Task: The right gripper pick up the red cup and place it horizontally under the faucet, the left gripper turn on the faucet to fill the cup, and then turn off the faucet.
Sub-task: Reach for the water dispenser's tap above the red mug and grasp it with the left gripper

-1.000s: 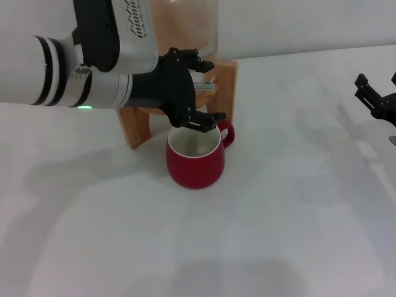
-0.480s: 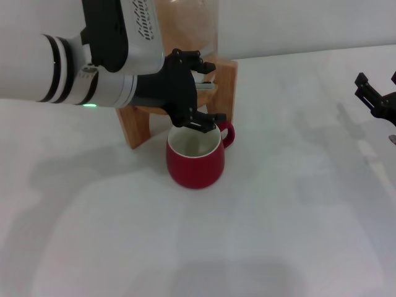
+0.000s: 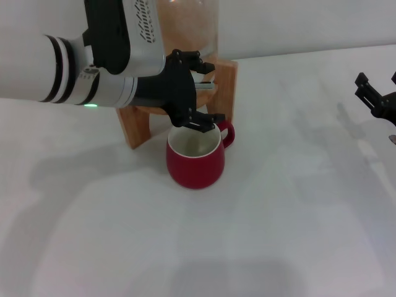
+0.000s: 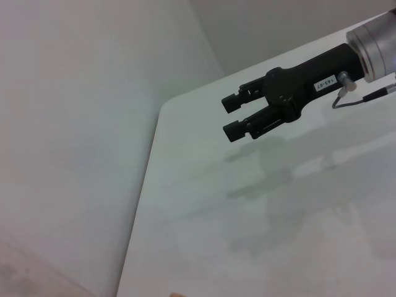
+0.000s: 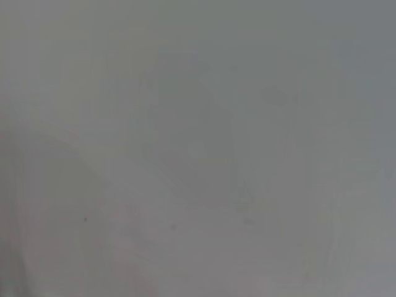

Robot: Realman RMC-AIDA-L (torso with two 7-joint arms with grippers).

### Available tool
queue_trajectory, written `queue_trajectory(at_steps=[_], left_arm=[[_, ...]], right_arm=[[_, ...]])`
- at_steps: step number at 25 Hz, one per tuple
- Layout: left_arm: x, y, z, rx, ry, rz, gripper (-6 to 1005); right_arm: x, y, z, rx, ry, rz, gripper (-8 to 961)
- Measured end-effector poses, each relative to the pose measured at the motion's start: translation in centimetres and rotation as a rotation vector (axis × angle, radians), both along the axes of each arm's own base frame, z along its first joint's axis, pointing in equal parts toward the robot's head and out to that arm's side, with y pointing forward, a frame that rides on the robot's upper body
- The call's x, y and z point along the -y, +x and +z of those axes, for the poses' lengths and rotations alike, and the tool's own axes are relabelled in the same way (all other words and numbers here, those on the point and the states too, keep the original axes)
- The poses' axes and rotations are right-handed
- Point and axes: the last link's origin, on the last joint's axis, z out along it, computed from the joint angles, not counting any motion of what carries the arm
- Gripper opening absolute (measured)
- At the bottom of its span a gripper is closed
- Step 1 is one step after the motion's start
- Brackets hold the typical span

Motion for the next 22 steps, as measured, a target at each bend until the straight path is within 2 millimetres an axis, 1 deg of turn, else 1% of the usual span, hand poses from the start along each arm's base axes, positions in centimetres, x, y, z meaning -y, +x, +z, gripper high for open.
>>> queue_trajectory(at_steps=[22], left_arm=[[0.92,0.17,-0.61,-0.008,-0.029,-0.015,875]], right_arm=[[0.11,0.1,-0.01,0.0,-0.001,-0.003,845]])
